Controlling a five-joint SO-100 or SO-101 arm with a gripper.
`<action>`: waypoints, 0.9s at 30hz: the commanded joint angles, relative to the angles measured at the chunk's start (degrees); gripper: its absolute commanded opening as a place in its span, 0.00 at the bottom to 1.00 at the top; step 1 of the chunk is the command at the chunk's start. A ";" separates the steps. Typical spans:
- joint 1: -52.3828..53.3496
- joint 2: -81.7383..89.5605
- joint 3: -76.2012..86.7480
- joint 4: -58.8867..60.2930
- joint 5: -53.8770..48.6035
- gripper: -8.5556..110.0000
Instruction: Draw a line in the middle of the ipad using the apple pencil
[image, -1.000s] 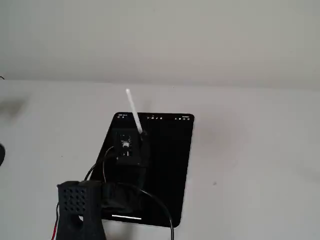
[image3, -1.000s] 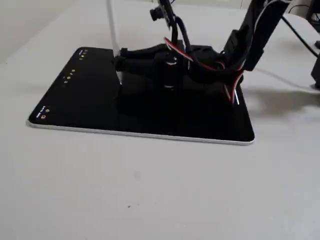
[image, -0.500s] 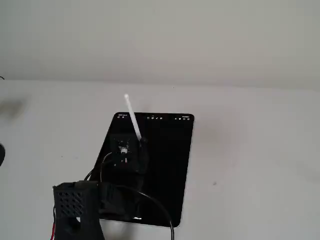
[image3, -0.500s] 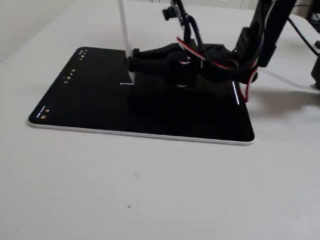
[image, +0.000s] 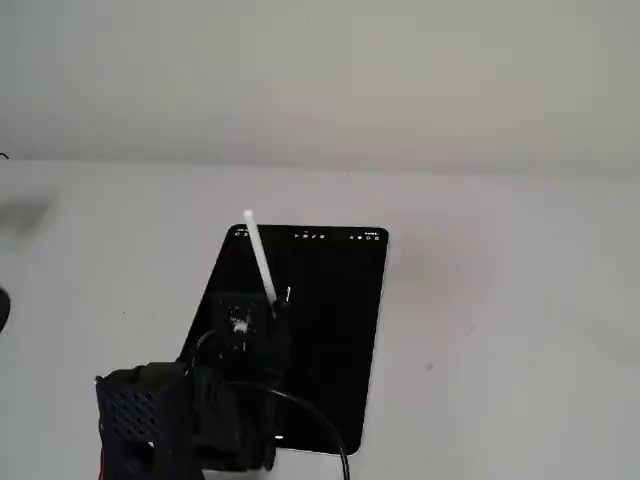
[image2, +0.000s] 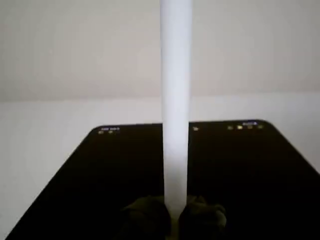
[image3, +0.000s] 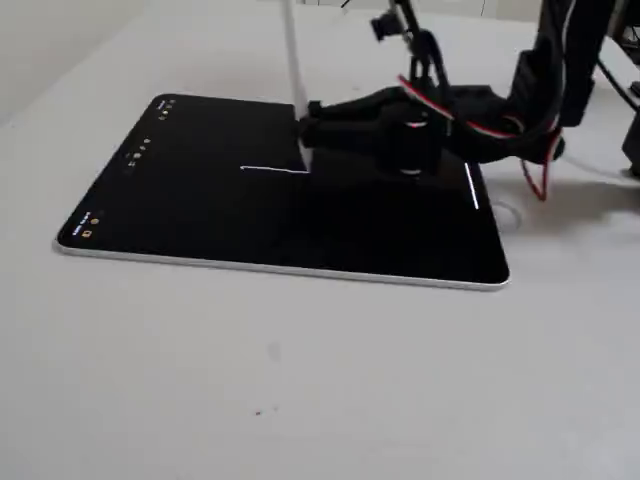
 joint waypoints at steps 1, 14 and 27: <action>-0.26 3.16 5.01 -2.20 1.93 0.07; -0.09 2.90 7.47 -4.75 2.37 0.07; -0.26 2.90 7.47 -4.75 2.46 0.07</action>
